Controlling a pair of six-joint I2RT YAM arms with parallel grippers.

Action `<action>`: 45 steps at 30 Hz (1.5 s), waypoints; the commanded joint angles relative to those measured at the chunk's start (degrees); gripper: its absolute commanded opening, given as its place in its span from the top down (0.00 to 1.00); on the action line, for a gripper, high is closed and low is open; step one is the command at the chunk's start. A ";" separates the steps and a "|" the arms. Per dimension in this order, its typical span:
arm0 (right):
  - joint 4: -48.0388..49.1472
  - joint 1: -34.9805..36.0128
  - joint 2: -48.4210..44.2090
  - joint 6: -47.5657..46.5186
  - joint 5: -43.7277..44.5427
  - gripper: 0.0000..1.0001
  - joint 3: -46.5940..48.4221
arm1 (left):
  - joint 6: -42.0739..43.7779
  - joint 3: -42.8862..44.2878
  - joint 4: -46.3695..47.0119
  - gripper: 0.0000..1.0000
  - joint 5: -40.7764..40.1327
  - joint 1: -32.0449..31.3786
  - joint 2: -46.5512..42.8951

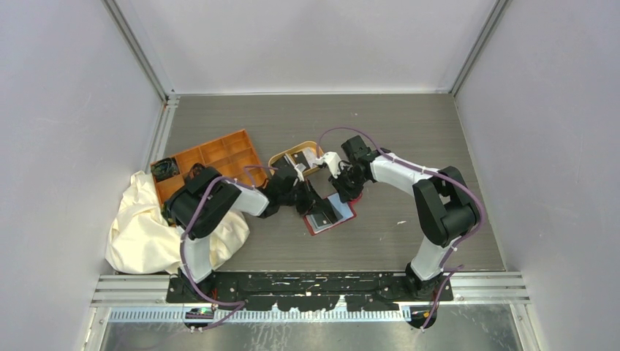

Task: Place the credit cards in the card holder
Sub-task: Insert the credit card into the card holder.

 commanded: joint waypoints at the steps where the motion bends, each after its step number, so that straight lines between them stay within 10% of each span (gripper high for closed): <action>1: 0.58 0.50 -0.18 1.05 0.52 0.87 2.42 | 4.05 0.86 -19.66 0.96 -0.03 -0.26 -1.96; 20: -1.93 -0.22 -5.47 1.77 -12.31 0.86 -0.49 | 10.37 2.18 -26.15 0.88 -4.25 -3.51 -7.43; 36: -8.26 -1.32 -14.20 -21.51 -25.84 0.66 -7.13 | 7.72 -5.21 -18.30 0.89 -2.46 -9.21 -10.13; 45: -4.77 3.97 -18.85 -31.08 -18.74 0.54 -12.66 | 8.55 -4.15 -17.48 0.79 -0.39 -9.22 -9.18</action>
